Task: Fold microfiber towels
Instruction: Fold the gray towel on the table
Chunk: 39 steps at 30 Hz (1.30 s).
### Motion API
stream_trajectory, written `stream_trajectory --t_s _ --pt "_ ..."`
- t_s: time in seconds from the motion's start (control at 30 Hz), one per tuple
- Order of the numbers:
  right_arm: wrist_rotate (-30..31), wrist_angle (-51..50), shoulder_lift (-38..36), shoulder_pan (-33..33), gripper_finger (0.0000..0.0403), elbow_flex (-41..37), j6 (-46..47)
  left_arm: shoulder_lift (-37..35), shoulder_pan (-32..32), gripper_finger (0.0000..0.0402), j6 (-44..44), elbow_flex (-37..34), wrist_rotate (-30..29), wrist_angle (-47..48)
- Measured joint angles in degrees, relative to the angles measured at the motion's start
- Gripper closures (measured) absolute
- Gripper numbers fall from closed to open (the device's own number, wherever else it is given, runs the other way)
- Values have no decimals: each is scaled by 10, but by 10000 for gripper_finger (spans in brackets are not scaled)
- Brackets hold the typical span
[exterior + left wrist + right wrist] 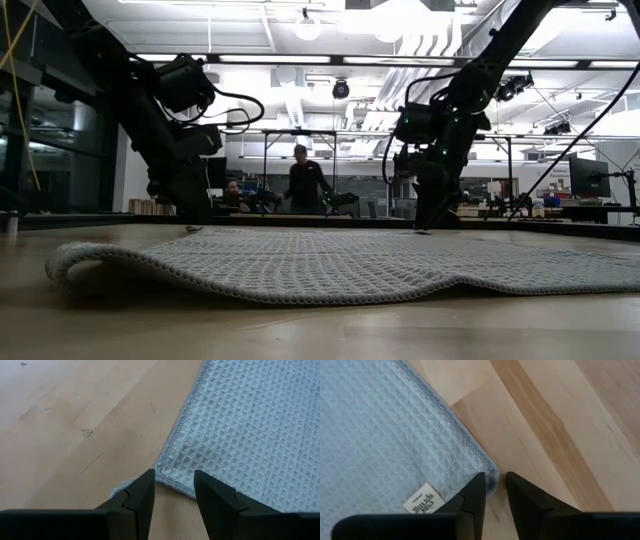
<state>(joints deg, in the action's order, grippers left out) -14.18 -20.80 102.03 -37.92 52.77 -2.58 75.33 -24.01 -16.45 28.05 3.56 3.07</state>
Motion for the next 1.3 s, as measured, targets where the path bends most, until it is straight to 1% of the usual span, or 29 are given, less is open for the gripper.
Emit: stream_trajectory --t_s 0.1,0.3,0.37,0.53,0.73,0.83,0.9,0.97,1.1,1.3 --pt "-6 2 15 1 330 1 -3 0 0 263 -3 0 6 0" --pt "-12 15 11 -1 336 -1 -5 0 0 263 -4 0 8 0" --pt "-11 16 11 -1 348 -1 -6 0 0 263 -4 0 8 0" --pt "-8 18 11 -1 393 -1 -17 0 0 263 -4 0 9 0" --pt "-8 18 11 0 399 -1 -18 0 0 263 -4 0 13 0" --pt "-8 18 11 0 398 -1 -18 0 0 263 -3 0 46 0" --pt "-8 18 12 0 399 -1 -18 0 0 263 -4 0 54 0" --pt "-8 18 12 0 399 -1 -17 0 0 263 -4 0 42 2" --pt "-10 17 12 0 399 -2 -17 0 0 263 -2 0 -13 1" --pt "-11 18 12 0 399 -2 -16 0 0 263 30 2 -43 2"
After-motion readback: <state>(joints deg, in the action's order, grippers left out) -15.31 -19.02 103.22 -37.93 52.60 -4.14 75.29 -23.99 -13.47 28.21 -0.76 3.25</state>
